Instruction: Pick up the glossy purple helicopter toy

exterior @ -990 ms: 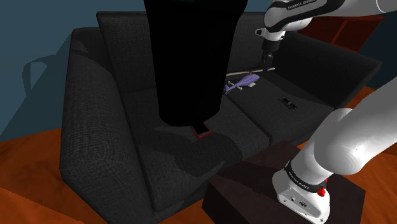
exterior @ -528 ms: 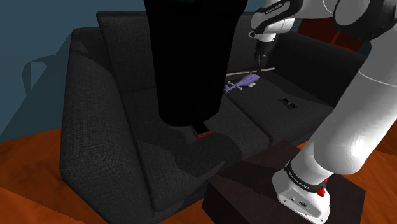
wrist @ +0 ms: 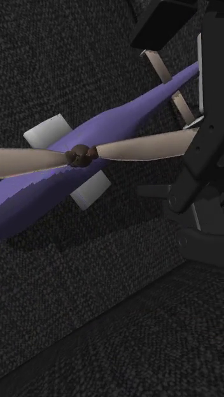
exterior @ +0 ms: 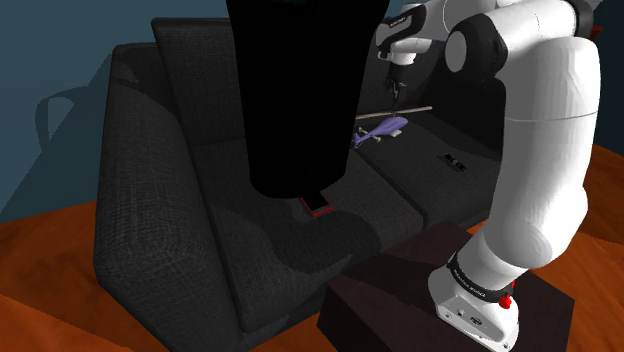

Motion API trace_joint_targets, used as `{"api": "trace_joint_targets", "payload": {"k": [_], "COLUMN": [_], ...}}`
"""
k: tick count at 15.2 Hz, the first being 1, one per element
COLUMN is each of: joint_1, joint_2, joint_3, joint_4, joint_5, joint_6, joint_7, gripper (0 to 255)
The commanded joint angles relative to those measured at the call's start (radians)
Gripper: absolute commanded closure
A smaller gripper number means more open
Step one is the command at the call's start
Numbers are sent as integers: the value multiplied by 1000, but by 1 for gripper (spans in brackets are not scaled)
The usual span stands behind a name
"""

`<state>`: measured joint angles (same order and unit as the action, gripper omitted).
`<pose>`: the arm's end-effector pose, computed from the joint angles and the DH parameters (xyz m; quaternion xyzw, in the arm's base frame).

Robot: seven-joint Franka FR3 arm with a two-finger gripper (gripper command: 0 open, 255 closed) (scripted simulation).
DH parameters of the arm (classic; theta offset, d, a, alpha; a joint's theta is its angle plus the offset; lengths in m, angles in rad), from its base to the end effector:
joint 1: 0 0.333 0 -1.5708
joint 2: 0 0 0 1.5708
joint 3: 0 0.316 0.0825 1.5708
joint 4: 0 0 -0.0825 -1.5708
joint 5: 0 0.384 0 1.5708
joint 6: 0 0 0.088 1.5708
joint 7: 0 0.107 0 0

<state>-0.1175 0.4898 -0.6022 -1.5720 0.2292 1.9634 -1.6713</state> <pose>0.5511 -0.3886 0.3959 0.8964 0.4421 -0.0290 0.0069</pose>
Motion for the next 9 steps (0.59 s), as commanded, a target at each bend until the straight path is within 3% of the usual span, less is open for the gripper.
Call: {"api": "trace_joint_targets", "payload": {"k": [1, 9], "joint_1": [-24, -28], "joint_2": [41, 77], "joint_3": [15, 29], "joint_4": [52, 1], "joint_5": [18, 40], "joint_6": [-11, 71], "joint_7": [-31, -42], "gripper": [0, 0]}}
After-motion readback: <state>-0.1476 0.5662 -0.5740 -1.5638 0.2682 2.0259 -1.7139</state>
